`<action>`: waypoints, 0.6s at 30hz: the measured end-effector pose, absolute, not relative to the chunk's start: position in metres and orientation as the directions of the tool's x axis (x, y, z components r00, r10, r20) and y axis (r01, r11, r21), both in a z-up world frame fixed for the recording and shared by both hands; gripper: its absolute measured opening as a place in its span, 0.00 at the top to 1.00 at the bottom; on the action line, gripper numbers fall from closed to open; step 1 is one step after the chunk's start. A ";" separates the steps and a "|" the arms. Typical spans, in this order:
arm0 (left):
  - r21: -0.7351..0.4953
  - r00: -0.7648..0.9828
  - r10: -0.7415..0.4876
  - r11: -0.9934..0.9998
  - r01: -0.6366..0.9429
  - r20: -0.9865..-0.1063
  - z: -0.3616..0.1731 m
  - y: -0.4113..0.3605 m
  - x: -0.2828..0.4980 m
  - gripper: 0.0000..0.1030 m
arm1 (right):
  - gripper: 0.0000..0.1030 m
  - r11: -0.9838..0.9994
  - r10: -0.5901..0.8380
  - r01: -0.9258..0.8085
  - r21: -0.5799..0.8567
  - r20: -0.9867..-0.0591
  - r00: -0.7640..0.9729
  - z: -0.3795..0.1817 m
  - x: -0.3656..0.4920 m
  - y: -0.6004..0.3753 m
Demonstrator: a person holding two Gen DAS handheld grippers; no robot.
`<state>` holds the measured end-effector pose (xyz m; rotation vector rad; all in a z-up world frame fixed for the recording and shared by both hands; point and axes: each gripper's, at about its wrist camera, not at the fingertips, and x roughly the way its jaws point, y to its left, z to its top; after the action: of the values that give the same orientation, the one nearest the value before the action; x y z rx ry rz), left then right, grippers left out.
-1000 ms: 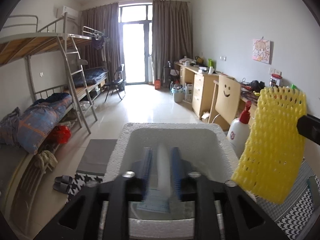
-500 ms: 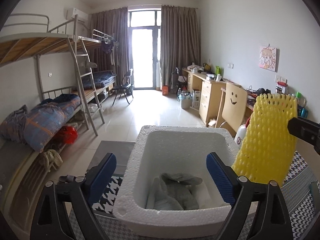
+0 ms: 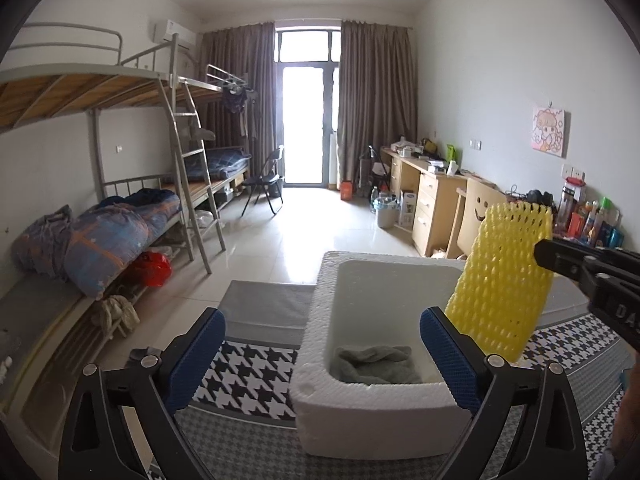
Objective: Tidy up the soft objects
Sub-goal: 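Lower the yellow foam net into the box and open the right tool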
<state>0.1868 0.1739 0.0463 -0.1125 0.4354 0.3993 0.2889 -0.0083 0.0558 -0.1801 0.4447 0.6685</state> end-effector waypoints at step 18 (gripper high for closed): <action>-0.051 0.842 0.347 0.914 -0.402 -0.413 0.032 0.178 0.151 0.01 | 0.88 0.759 0.559 -0.650 -0.036 -0.476 0.679 0.048 0.290 0.013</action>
<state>0.1513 0.1782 0.0323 -0.1379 0.4092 0.3965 0.2905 0.0128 0.0480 -0.2095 0.4625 0.6843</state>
